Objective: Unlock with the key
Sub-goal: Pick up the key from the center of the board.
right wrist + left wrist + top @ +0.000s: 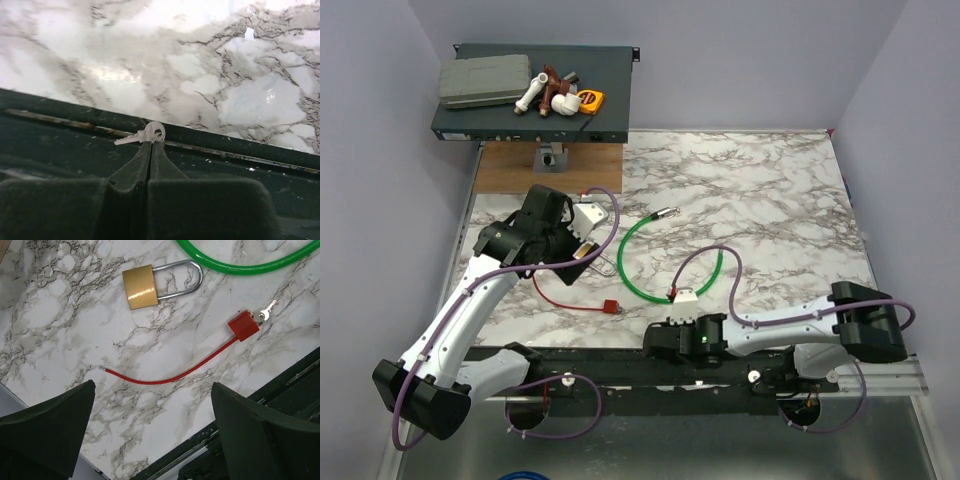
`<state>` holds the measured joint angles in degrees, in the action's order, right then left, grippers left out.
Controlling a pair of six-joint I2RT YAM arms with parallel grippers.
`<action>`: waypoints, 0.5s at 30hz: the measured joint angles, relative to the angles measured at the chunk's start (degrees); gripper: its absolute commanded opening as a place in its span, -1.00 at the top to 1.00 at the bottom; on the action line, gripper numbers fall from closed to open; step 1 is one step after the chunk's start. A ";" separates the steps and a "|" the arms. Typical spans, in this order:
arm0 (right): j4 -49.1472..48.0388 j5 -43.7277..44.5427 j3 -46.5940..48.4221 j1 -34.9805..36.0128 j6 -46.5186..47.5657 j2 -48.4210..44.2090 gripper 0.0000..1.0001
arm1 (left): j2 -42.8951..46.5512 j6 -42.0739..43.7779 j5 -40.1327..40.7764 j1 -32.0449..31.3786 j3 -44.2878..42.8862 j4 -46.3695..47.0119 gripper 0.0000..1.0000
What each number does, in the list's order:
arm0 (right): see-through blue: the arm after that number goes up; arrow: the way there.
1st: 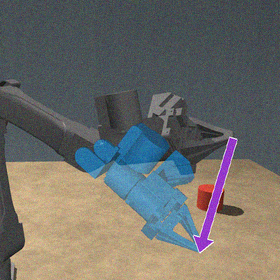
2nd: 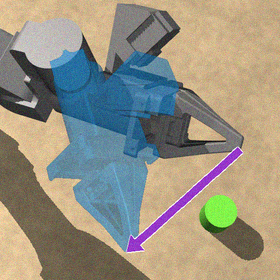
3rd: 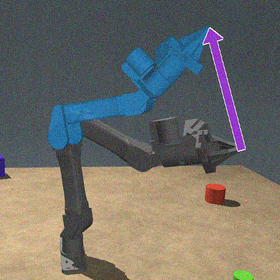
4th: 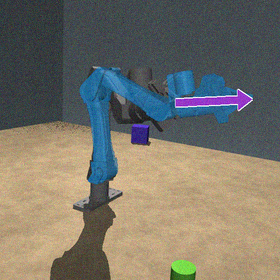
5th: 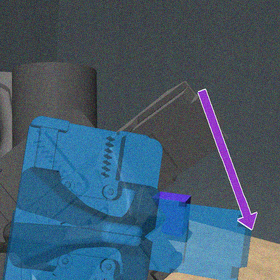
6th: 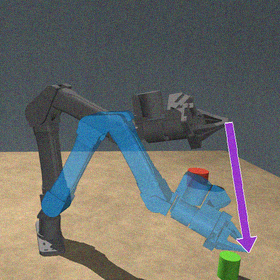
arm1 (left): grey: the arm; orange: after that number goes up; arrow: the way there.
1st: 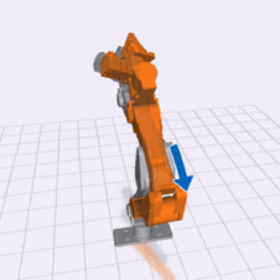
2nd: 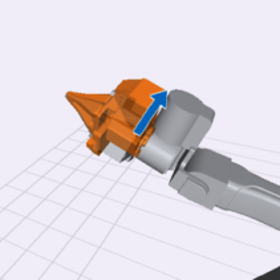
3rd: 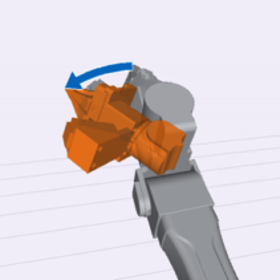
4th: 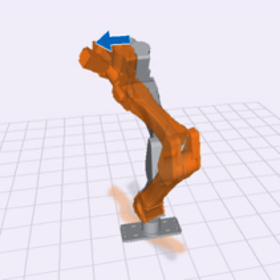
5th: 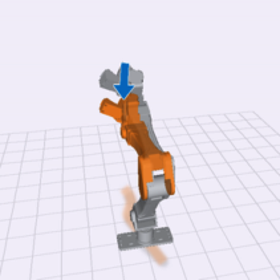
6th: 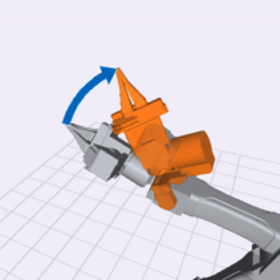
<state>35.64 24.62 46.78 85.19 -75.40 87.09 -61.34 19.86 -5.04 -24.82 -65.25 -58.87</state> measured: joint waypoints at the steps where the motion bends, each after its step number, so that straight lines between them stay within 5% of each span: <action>1: -0.02 0.37 -0.02 0.17 0.42 -1.31 0.99 | 0.00 0.00 -0.04 0.00 0.00 -0.02 -0.90; 15: 1.03 7.91 4.48 0.37 6.10 -8.92 0.99 | -0.39 0.02 -1.92 0.00 -1.05 -0.66 -0.75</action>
<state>36.67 32.53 51.27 85.56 -69.30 78.17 -61.73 19.88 -6.96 -24.82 -66.30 -59.53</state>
